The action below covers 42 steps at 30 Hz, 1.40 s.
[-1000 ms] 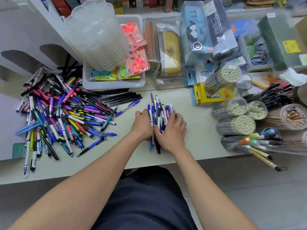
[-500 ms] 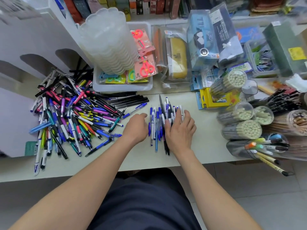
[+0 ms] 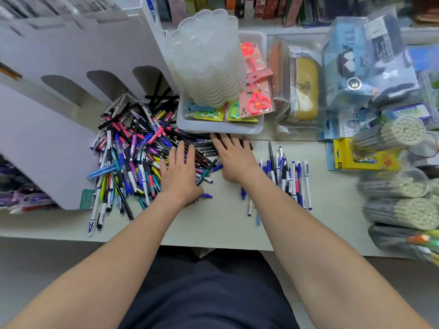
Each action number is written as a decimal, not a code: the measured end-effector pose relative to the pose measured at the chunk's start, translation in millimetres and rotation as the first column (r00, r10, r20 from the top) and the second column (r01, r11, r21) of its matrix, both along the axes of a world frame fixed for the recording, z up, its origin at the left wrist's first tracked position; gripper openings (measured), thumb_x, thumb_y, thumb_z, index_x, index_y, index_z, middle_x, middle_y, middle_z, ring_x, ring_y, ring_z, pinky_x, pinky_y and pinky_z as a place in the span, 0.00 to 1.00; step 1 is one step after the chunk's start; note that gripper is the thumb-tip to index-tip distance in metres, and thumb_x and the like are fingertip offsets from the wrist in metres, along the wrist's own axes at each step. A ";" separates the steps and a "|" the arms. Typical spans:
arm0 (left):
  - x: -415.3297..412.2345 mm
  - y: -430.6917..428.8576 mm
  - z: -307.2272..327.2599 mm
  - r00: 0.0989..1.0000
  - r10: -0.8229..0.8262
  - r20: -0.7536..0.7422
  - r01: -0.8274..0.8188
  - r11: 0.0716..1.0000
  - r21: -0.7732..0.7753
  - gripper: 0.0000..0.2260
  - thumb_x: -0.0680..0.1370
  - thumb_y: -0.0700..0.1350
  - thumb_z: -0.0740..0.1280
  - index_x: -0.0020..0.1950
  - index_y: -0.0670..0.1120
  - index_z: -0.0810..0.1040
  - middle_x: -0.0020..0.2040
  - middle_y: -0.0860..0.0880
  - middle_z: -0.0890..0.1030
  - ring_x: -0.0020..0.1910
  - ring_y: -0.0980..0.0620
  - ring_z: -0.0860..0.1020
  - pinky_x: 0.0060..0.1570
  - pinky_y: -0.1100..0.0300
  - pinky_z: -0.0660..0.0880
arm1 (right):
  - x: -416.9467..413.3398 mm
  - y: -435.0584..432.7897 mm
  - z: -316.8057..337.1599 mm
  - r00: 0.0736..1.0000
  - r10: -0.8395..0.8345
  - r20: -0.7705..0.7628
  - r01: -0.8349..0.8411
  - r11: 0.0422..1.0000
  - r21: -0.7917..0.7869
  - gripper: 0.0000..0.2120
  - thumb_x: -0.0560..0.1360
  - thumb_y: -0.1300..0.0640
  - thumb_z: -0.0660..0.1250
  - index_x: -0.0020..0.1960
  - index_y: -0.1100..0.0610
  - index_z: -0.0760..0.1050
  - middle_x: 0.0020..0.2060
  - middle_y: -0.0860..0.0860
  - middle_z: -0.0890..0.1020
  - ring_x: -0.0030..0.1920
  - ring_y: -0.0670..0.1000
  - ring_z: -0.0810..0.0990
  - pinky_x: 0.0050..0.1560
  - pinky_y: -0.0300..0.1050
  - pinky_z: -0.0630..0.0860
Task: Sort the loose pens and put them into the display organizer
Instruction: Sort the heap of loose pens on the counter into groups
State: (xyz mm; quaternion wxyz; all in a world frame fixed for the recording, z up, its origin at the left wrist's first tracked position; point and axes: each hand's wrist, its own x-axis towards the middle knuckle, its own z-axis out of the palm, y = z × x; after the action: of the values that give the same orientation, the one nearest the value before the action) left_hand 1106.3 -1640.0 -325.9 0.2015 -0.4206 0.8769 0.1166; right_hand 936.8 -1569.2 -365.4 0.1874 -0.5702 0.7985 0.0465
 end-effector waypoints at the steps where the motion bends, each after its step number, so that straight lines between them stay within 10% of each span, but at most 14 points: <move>1: 2.1 -2.6 -0.9 1.000 -0.017 0.009 0.017 1.000 0.015 0.61 0.69 0.59 0.81 0.87 0.48 0.42 0.87 0.44 0.41 0.86 0.39 0.44 0.82 0.36 0.50 | 0.6 -4.4 -0.4 1.000 0.005 0.005 -0.005 1.000 0.024 0.52 0.74 0.57 0.69 0.86 0.51 0.37 0.86 0.53 0.48 0.84 0.61 0.49 0.81 0.67 0.49; 8: 6.8 -7.8 2.0 0.998 -0.056 -0.039 0.057 0.998 0.033 0.59 0.71 0.59 0.81 0.87 0.48 0.42 0.87 0.44 0.42 0.86 0.40 0.45 0.82 0.37 0.51 | 12.3 -5.4 0.9 0.996 0.007 -0.084 -0.008 1.000 -0.015 0.52 0.71 0.50 0.71 0.86 0.51 0.45 0.76 0.57 0.64 0.71 0.61 0.66 0.67 0.58 0.68; 19: 16.1 -17.9 3.3 0.990 -0.122 -0.073 0.127 0.989 0.073 0.55 0.73 0.56 0.79 0.87 0.48 0.44 0.87 0.43 0.42 0.86 0.40 0.45 0.82 0.36 0.53 | 21.5 -18.7 4.2 0.994 -0.065 -0.088 0.069 0.997 0.046 0.62 0.65 0.40 0.78 0.85 0.57 0.46 0.77 0.58 0.61 0.76 0.62 0.63 0.76 0.62 0.63; 25: 22.6 -20.0 0.3 0.982 -0.176 -0.067 0.179 0.983 0.032 0.53 0.74 0.55 0.79 0.86 0.47 0.46 0.87 0.43 0.44 0.86 0.40 0.48 0.82 0.38 0.55 | 37.6 -8.6 8.0 0.982 -0.127 -0.137 0.131 0.991 0.020 0.42 0.66 0.47 0.74 0.75 0.57 0.64 0.66 0.57 0.69 0.65 0.61 0.69 0.63 0.59 0.68; 34: 26.8 -21.2 -7.6 0.978 -0.182 -0.100 0.179 0.983 -0.036 0.47 0.76 0.44 0.79 0.86 0.47 0.52 0.86 0.42 0.51 0.85 0.39 0.54 0.80 0.41 0.61 | 55.6 0.5 10.3 0.987 -0.003 -0.158 0.018 0.996 0.089 0.41 0.82 0.53 0.62 0.86 0.62 0.43 0.73 0.59 0.69 0.63 0.61 0.72 0.59 0.57 0.72; 42: 32.3 -11.2 -8.4 0.976 -0.130 -0.177 0.105 0.984 -0.144 0.33 0.70 0.31 0.73 0.74 0.44 0.71 0.70 0.39 0.70 0.65 0.37 0.70 0.60 0.46 0.74 | 92.3 22.0 2.5 0.937 -0.348 -0.040 0.349 0.937 0.029 0.37 0.82 0.59 0.59 0.84 0.68 0.46 0.66 0.61 0.70 0.60 0.59 0.73 0.55 0.51 0.76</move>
State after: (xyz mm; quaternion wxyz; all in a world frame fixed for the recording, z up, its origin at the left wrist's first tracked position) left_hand 1138.6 -1651.2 -334.2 0.0968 -0.3676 0.9211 0.0843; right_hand 1029.2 -1547.2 -362.9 0.1892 -0.4156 0.8889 0.0366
